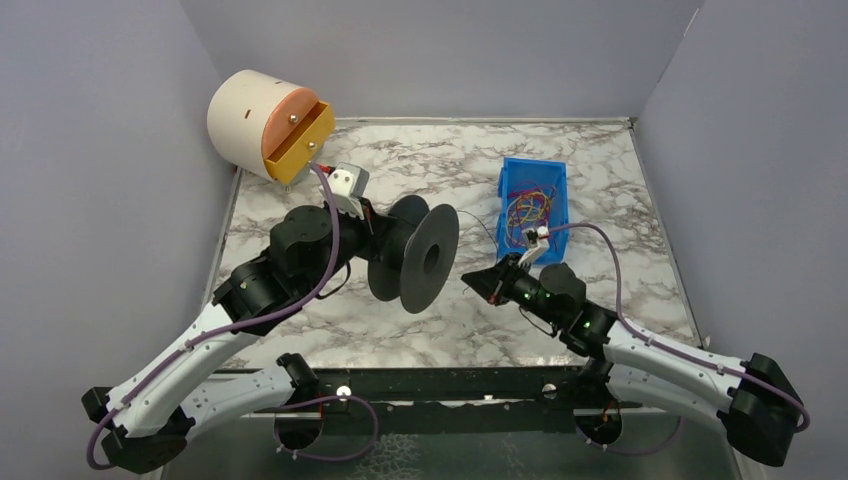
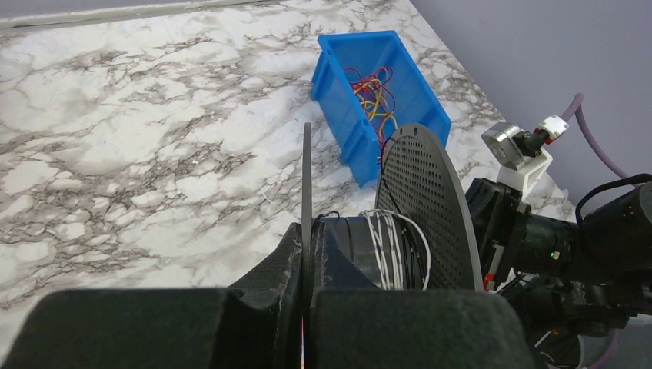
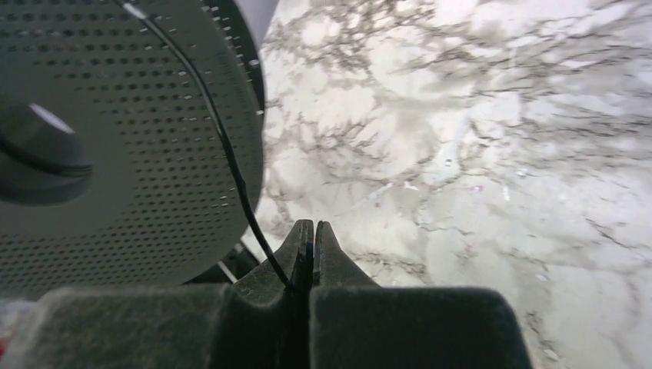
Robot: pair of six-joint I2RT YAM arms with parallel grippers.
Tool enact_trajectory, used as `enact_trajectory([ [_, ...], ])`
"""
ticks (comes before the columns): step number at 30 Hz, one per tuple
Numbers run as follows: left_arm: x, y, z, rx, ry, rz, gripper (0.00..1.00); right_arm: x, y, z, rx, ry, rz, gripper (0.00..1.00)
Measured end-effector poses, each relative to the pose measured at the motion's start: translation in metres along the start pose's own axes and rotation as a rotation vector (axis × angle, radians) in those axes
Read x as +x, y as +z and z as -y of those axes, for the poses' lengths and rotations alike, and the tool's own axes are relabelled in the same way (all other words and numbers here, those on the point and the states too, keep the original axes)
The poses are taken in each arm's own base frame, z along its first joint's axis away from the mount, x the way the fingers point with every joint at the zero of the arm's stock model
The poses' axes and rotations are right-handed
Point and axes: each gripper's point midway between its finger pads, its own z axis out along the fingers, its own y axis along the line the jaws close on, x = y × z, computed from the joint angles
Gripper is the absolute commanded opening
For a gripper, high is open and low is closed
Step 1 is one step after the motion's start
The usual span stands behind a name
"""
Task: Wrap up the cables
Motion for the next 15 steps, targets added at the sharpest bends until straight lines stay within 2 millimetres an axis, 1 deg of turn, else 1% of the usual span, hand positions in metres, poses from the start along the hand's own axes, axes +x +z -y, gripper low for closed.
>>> enact_trajectory([
  [3,0.000,-0.001,0.001,0.005,-0.004,0.001,0.00,0.000,-0.002,0.015,0.072,-0.016,0.012,0.01],
  [6,-0.003,-0.004,0.002,0.014,-0.013,0.009,0.00,0.007,-0.003,0.031,0.132,-0.031,-0.008,0.01],
  [9,-0.007,-0.008,0.005,0.029,-0.027,0.025,0.00,0.021,-0.001,0.047,0.178,-0.036,-0.056,0.01],
  [12,-0.012,-0.010,0.007,0.041,-0.041,0.042,0.00,0.041,0.000,0.062,0.215,-0.043,-0.129,0.01],
  [15,-0.016,-0.011,0.009,0.048,-0.048,0.054,0.00,0.062,0.002,0.071,0.223,-0.051,-0.215,0.01],
])
